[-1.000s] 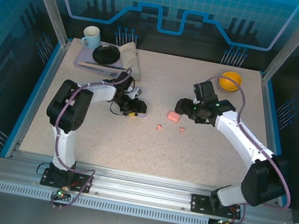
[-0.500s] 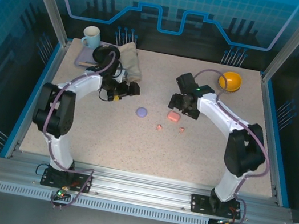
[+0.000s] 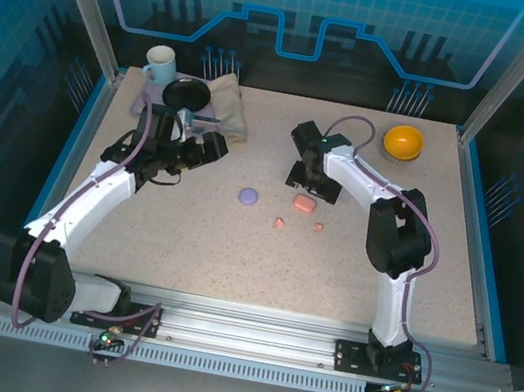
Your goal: Insert the wireless bluetooth earbuds into the charging case
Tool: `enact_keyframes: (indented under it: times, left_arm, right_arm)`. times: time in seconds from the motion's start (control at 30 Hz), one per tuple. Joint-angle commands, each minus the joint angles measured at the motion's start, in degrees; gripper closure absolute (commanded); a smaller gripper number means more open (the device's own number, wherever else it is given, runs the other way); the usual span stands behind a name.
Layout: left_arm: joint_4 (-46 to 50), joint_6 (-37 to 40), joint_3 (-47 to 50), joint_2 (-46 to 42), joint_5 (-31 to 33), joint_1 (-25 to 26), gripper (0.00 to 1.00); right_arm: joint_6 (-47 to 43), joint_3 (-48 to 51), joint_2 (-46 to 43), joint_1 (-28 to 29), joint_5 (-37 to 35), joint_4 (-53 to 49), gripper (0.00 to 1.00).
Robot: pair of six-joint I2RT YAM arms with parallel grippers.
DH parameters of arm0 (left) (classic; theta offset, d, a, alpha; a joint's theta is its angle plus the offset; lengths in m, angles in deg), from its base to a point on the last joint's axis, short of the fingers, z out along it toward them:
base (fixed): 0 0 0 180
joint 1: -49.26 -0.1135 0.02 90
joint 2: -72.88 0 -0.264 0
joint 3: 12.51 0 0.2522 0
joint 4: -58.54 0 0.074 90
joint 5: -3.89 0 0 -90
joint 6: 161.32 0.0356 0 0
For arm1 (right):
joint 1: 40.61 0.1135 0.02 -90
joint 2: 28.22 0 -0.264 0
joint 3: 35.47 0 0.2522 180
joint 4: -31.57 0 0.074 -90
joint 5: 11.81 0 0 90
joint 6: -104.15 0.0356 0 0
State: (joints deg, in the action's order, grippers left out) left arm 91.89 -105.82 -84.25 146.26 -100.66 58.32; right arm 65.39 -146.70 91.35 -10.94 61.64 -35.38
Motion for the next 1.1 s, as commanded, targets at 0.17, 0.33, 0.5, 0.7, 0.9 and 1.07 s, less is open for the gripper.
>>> enact_keyframes:
  times: [0.17,0.33,0.5,0.7,0.9,1.07]
  left_arm:
    - [-2.0,-1.8,0.2,-1.6,1.1,0.3,0.01]
    - [-2.6,-2.0,-0.1,-0.9,1.0,0.4,0.01]
    - [-2.6,-1.8,-0.7,0.0,1.2,0.4,0.01]
    - [-2.1,-1.4,-1.4,0.6,1.4,0.4,0.01]
    - [-1.9,-2.3,-1.4,1.1,1.5,0.4,0.01]
    - [-2.4,-4.0,-0.8,1.2,2.1,0.3,0.01]
  right_arm:
    - [2.1,-3.2,5.2,1.8,-0.8,-3.5,0.11]
    - [1.7,-3.0,7.0,1.8,-0.1,-3.0,0.12]
    - [1.4,-2.3,7.8,1.8,1.2,-1.6,0.14]
    - [0.5,-1.5,8.2,1.7,2.5,0.2,0.21]
    - [0.7,0.8,7.4,1.4,4.3,2.5,0.31]
    - [-0.1,2.1,6.4,0.8,5.6,4.3,0.44]
